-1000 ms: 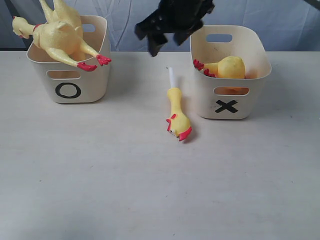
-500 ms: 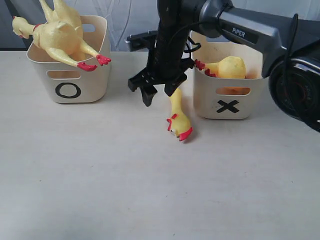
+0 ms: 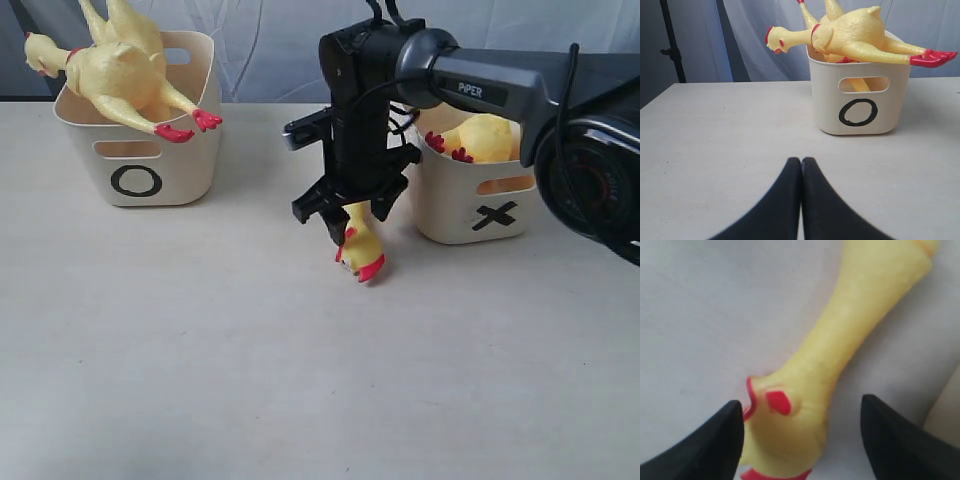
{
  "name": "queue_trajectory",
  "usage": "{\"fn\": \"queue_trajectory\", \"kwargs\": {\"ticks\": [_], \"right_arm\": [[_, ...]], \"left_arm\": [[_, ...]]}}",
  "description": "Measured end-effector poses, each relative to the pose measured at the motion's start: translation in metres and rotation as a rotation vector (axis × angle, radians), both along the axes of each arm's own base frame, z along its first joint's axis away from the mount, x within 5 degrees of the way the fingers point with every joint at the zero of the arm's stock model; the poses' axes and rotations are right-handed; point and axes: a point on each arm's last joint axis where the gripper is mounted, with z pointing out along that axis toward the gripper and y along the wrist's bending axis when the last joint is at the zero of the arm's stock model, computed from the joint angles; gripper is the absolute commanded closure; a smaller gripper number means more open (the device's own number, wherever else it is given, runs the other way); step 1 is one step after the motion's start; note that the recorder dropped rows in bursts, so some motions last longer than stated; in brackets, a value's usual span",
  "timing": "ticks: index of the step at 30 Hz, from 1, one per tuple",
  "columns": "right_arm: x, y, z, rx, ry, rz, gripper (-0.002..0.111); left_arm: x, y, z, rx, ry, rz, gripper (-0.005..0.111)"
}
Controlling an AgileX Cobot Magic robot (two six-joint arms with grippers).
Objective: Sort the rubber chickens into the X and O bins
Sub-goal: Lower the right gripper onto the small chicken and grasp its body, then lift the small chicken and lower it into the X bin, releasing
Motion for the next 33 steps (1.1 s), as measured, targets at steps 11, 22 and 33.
{"fn": "queue_trajectory", "kwargs": {"ticks": [11,22,33], "right_arm": [[-0.004,0.006,-0.038,0.021,0.116,-0.037,0.096],[0.003,0.012,0.012,0.1,0.001,0.053,0.109],[-0.008,-0.028,0.192,0.027,-0.526,0.124,0.109]], "left_arm": [[0.0,0.0,0.0,0.0,0.0,0.0,0.107],[0.0,0.0,0.0,0.0,0.0,0.0,0.107],[0.0,0.0,0.0,0.0,0.0,0.0,0.107]]}}
